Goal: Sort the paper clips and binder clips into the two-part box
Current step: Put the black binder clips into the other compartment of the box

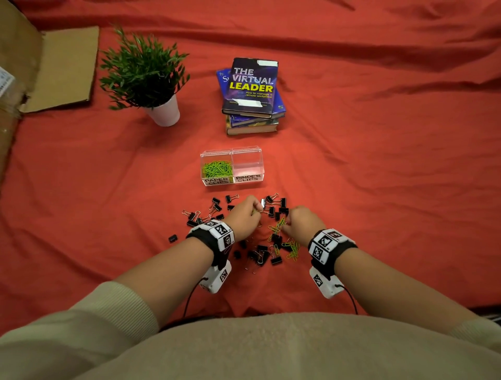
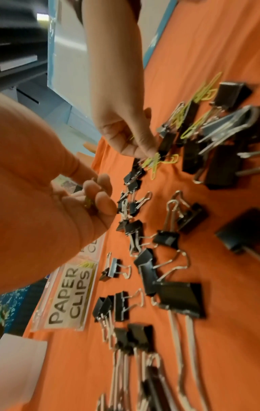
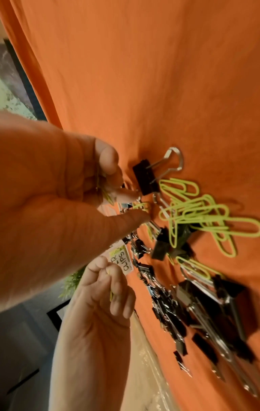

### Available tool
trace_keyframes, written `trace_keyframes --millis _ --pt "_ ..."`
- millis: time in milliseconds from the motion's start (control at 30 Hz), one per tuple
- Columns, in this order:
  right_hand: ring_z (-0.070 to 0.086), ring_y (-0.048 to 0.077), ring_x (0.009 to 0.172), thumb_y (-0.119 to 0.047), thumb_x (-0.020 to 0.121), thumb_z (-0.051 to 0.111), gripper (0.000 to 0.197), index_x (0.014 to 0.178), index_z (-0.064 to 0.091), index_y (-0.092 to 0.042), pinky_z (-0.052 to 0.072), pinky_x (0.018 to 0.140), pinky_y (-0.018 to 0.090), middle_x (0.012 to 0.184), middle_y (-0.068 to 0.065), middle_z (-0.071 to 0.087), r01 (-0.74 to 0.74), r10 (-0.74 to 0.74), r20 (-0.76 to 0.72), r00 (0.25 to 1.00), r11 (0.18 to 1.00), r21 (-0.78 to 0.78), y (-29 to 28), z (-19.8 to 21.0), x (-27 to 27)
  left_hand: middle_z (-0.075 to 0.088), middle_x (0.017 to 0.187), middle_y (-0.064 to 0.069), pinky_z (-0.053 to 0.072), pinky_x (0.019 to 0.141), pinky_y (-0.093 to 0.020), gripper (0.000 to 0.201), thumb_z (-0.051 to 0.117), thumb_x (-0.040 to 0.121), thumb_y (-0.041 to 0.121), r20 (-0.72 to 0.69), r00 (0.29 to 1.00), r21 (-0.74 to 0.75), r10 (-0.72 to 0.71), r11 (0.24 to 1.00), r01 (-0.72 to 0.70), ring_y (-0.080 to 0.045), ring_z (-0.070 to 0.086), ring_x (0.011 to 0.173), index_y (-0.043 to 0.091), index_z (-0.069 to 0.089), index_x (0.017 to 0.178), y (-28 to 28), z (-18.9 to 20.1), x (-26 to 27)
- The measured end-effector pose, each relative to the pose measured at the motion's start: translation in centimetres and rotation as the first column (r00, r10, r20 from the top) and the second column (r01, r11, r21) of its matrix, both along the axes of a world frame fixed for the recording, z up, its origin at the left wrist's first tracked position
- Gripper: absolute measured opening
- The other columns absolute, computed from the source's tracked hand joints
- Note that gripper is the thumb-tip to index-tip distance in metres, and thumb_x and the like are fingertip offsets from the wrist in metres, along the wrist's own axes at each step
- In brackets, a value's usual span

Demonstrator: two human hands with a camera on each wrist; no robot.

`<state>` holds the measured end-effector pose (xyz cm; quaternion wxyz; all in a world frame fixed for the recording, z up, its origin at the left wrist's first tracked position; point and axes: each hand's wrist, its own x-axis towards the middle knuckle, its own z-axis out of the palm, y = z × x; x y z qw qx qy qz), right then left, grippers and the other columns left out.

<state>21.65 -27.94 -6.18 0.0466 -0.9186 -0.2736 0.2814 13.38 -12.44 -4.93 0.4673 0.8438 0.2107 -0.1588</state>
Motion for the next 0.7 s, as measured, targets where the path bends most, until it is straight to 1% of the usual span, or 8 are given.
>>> trace_keyframes --millis 100,167,200,267,367,467,600,700 --pt "0.058 0.029 0.09 -0.02 0.089 0.055 0.017 0.094 0.058 -0.004 0.05 0.077 0.037 0.104 0.013 0.054 -0.02 0.02 0.003 1.0 1.0 0.012 0.3 -0.2 -0.4 0.053 0.074 0.002 0.035 0.051 -0.027 0.02 0.033 0.093 0.01 -0.075 0.996 0.064 -0.053 0.996 0.058 -0.015 0.045 0.057 0.019 0.049 0.101 -0.9 -0.6 0.2" --pt "0.057 0.029 0.086 -0.013 0.088 0.052 0.011 0.08 0.052 -0.006 0.047 0.071 0.035 0.098 0.013 0.052 -0.016 0.016 -0.012 1.0 1.0 0.024 0.5 -0.3 -0.4 0.059 0.083 -0.004 0.042 0.062 -0.034 0.019 0.032 0.094 0.012 -0.1 0.988 0.147 -0.116 0.981 0.13 -0.021 0.053 0.069 0.013 0.05 0.101 -1.6 -0.9 0.4" --pt "0.054 0.027 0.08 -0.011 0.087 0.051 0.021 0.068 0.044 -0.01 0.044 0.068 0.033 0.092 0.012 0.05 -0.003 0.004 -0.03 1.0 1.0 0.028 0.5 -0.1 -0.5 0.062 0.089 -0.009 0.043 0.066 -0.036 0.02 0.032 0.096 0.015 -0.104 0.983 0.192 -0.149 0.967 0.167 -0.025 0.056 0.075 0.01 0.051 0.102 -2.0 -1.1 0.4" --pt "0.05 0.024 0.074 -0.009 0.084 0.052 0.031 0.059 0.034 -0.014 0.044 0.064 0.033 0.079 0.008 0.048 0.011 -0.008 -0.073 0.997 0.999 0.05 0.5 -0.2 -0.5 0.064 0.095 -0.014 0.042 0.068 -0.036 0.021 0.036 0.097 0.019 -0.11 0.973 0.277 -0.204 0.934 0.227 -0.03 0.059 0.084 0.006 0.051 0.103 -2.7 -1.6 0.6" --pt "0.051 0.02 0.06 -0.011 0.082 0.056 0.019 0.065 0.049 -0.01 0.047 0.057 0.033 0.065 0.006 0.053 0.151 -0.126 -0.184 0.975 0.98 0.129 -0.1 0.0 0.1 0.063 0.102 -0.012 0.05 0.076 -0.038 0.016 0.048 0.091 0.013 -0.123 0.959 0.326 -0.255 0.903 0.282 -0.03 0.061 0.092 0.007 0.051 0.105 -3.2 -2.3 0.9" --pt "0.055 0.012 0.055 -0.01 0.082 0.061 0.013 0.07 0.056 -0.012 0.046 0.053 0.024 0.065 0.004 0.062 0.325 -0.228 -0.393 0.891 0.924 0.2 -1.4 0.7 1.3 0.061 0.107 -0.01 0.052 0.082 -0.044 0.018 0.052 0.088 0.01 -0.12 0.936 0.373 -0.332 0.858 0.352 -0.029 0.06 0.096 0.011 0.051 0.106 -3.3 -2.7 1.1" --pt "0.065 0.019 0.064 -0.001 0.083 0.064 0.009 0.082 0.059 -0.009 0.053 0.064 0.029 0.074 0.01 0.07 0.498 -0.229 -0.641 0.732 0.823 0.274 -2.9 1.5 2.7 0.059 0.113 -0.011 0.05 0.086 -0.043 0.019 0.051 0.09 0.011 -0.1 0.91 0.414 -0.402 0.815 0.406 -0.029 0.058 0.102 0.009 0.053 0.109 -3.2 -2.9 1.3" --pt "0.065 0.02 0.069 0.007 0.084 0.06 0.023 0.102 0.061 -0.008 0.055 0.062 0.024 0.076 0.008 0.066 0.594 -0.199 -0.763 0.615 0.753 0.282 -3.4 1.6 3.4 0.059 0.112 -0.01 0.05 0.086 -0.042 0.019 0.05 0.091 0.014 -0.097 0.91 0.416 -0.403 0.814 0.405 -0.028 0.058 0.102 0.009 0.053 0.109 -3.2 -2.8 1.3"
